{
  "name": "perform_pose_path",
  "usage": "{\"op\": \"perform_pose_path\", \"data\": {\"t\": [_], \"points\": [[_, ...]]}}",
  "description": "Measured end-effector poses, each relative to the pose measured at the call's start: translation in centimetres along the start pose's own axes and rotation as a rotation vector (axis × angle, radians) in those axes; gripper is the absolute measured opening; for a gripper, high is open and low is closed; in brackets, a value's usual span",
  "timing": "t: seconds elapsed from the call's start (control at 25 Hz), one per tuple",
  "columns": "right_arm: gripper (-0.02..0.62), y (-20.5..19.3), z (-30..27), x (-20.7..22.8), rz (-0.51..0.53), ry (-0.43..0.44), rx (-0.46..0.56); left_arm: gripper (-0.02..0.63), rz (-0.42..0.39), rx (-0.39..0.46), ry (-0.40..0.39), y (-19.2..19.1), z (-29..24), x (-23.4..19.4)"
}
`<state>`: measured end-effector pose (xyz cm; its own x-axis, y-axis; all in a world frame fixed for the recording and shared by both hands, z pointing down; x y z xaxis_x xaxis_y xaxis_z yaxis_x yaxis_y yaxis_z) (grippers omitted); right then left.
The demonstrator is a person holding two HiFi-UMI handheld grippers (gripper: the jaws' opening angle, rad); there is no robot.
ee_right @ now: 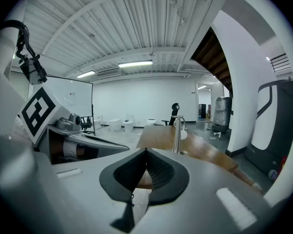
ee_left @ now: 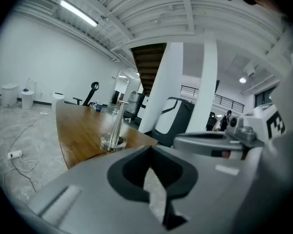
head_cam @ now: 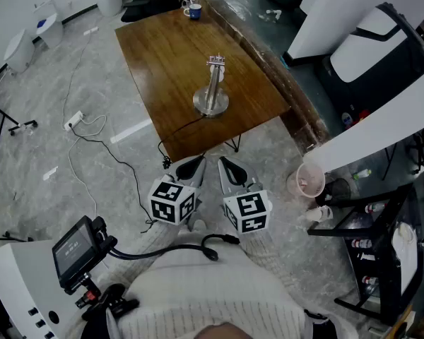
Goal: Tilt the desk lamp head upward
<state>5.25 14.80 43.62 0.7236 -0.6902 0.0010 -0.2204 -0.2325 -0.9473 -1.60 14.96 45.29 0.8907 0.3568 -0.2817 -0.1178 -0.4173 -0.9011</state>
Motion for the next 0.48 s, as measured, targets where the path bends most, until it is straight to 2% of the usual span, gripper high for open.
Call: {"op": "perform_pose_path", "data": {"t": [0.2, 0.48], "points": [[-0.002, 0.6, -0.3, -0.1, -0.011, 0.02, 0.02, 0.008, 0.03, 0.017, 0.007, 0.7, -0.1, -0.5], [-0.002, 1.7, 0.0, 0.3, -0.03, 0.021, 0.085, 0.008, 0.028, -0.001, 0.011, 0.5, -0.4, -0.3]]}}
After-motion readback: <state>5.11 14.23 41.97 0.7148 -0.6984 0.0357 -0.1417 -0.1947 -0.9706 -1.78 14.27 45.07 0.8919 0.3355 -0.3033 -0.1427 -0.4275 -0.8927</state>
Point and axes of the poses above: the fingertips, and each gripper's own axes: z backward along the fingers, x to its right, y out of its top, the point moved 2 cm from there along z, backward along the fingers, and after that the axes turned 2 degrees about y, right-handed, at the moved point
